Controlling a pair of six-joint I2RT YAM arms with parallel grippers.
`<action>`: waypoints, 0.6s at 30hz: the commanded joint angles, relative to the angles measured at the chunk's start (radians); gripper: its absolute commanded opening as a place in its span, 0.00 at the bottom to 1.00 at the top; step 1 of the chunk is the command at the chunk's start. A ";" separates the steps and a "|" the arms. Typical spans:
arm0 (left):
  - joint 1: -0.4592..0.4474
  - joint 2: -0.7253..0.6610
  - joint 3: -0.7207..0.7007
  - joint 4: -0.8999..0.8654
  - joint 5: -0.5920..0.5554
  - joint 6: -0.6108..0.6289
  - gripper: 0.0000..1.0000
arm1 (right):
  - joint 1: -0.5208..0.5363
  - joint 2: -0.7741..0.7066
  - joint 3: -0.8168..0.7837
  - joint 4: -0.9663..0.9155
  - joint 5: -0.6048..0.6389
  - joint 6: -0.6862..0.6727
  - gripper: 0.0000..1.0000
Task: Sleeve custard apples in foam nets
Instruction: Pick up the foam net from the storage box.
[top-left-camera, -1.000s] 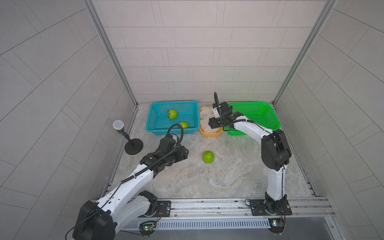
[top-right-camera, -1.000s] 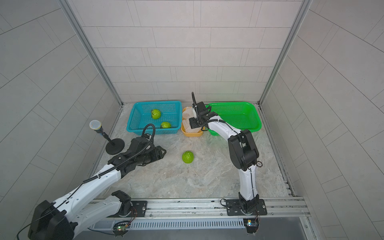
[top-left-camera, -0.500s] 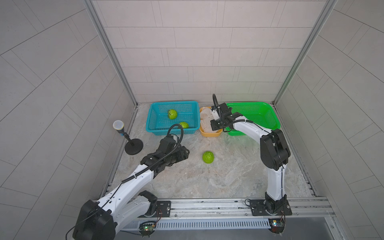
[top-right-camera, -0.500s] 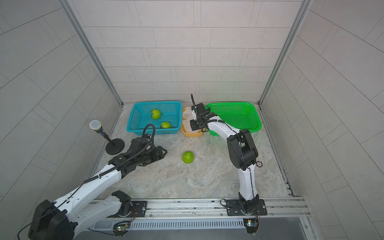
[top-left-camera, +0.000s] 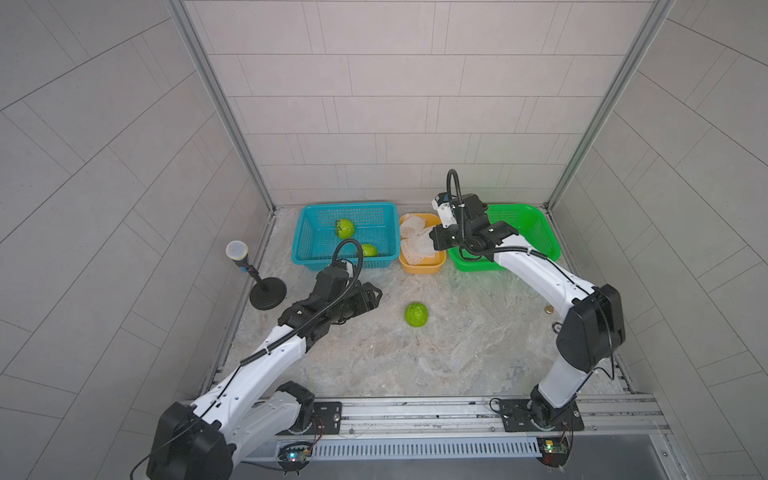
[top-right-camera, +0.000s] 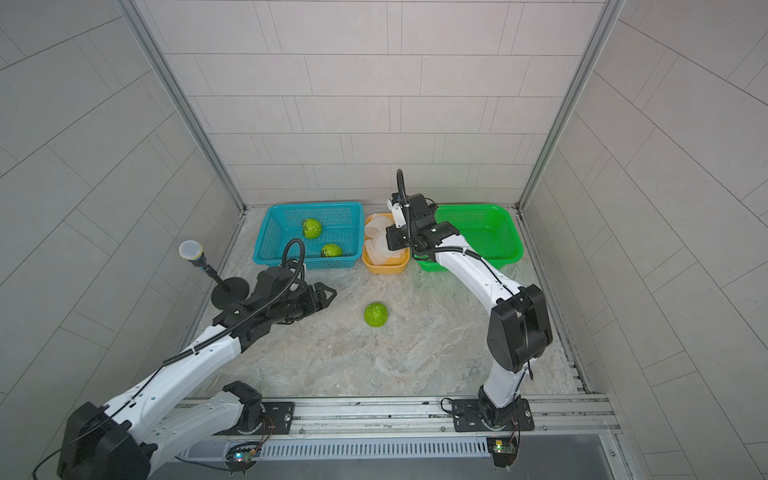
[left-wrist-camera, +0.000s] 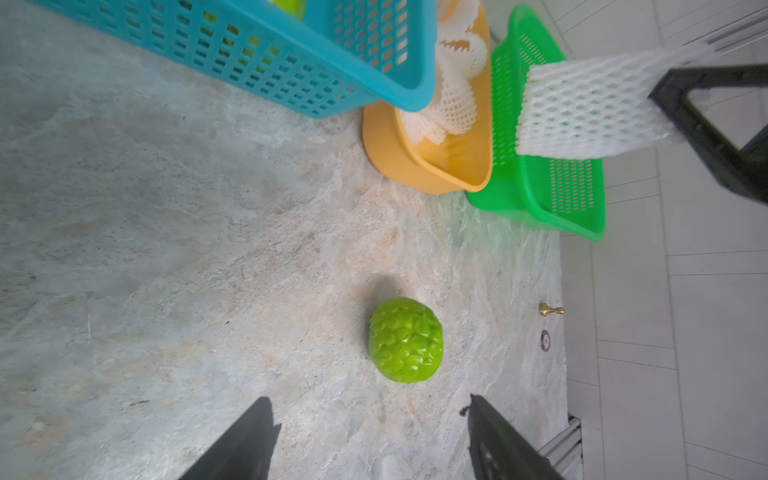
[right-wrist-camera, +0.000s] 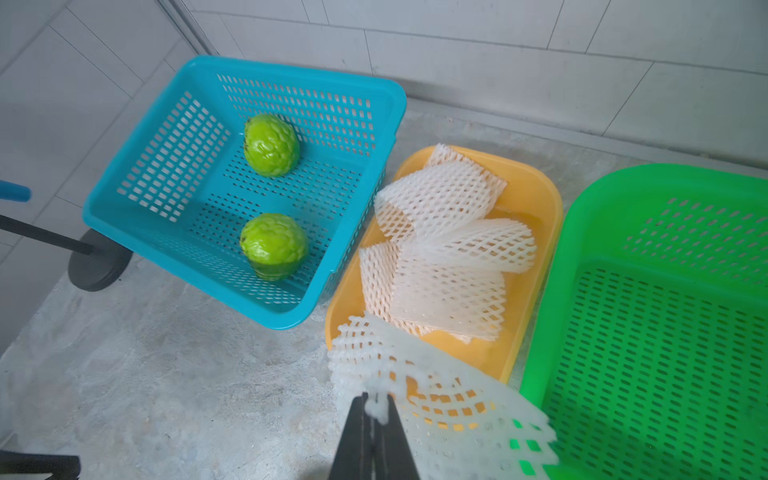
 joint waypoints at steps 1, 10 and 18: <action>0.019 -0.013 0.038 0.051 0.052 -0.021 0.77 | 0.006 -0.093 -0.063 0.023 0.000 0.023 0.00; 0.037 -0.030 0.009 0.306 0.203 -0.136 0.67 | 0.066 -0.408 -0.345 0.126 0.029 0.098 0.00; 0.033 0.044 -0.097 0.767 0.337 -0.362 0.76 | 0.167 -0.586 -0.495 0.167 0.071 0.165 0.00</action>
